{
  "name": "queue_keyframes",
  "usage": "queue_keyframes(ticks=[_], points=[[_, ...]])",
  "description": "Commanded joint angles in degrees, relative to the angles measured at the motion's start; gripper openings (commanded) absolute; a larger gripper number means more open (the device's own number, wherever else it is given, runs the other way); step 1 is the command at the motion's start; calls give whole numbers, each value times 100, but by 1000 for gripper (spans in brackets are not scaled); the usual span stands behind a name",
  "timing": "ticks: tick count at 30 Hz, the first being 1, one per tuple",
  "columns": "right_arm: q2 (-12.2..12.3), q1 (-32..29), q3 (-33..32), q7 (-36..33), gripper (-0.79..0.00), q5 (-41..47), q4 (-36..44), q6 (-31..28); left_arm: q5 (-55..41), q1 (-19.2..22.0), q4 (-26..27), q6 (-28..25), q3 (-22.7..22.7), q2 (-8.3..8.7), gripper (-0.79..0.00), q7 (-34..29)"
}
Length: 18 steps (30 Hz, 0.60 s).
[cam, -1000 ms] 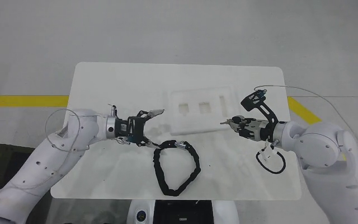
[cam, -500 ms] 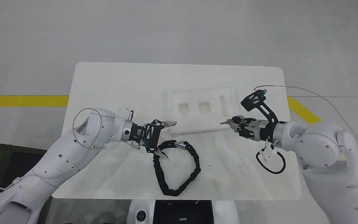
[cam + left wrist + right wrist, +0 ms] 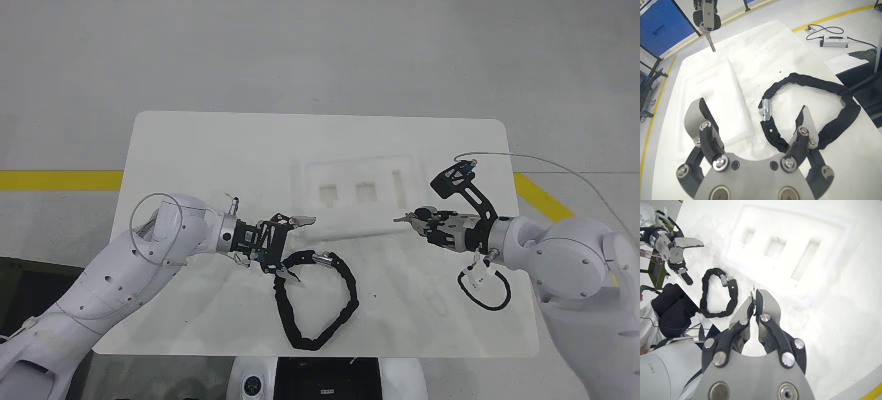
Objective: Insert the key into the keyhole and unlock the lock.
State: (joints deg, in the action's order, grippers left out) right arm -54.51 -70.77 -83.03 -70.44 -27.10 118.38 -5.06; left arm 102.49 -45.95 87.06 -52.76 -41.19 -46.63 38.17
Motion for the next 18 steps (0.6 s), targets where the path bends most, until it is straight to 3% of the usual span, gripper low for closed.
queue_keyframes(ticks=[1, 5, 10, 18], points=[[0, 0, 0, 0, -785, 0, 0, 0, 0, 0, 0, 0, 0, 0, 0, 0], [0, 0, 0, 0, -785, 0, 0, 0, 0, 0, 0, 0, 0, 0, 0, 0], [0, 0, 0, 0, -785, 0, 0, 0, 92, -143, 279, -163, 178, -40, 0, -447], [0, 0, 0, 0, -785, 0, 0, 0, 189, 87, 214, -524, 648, -256, 0, -873]])
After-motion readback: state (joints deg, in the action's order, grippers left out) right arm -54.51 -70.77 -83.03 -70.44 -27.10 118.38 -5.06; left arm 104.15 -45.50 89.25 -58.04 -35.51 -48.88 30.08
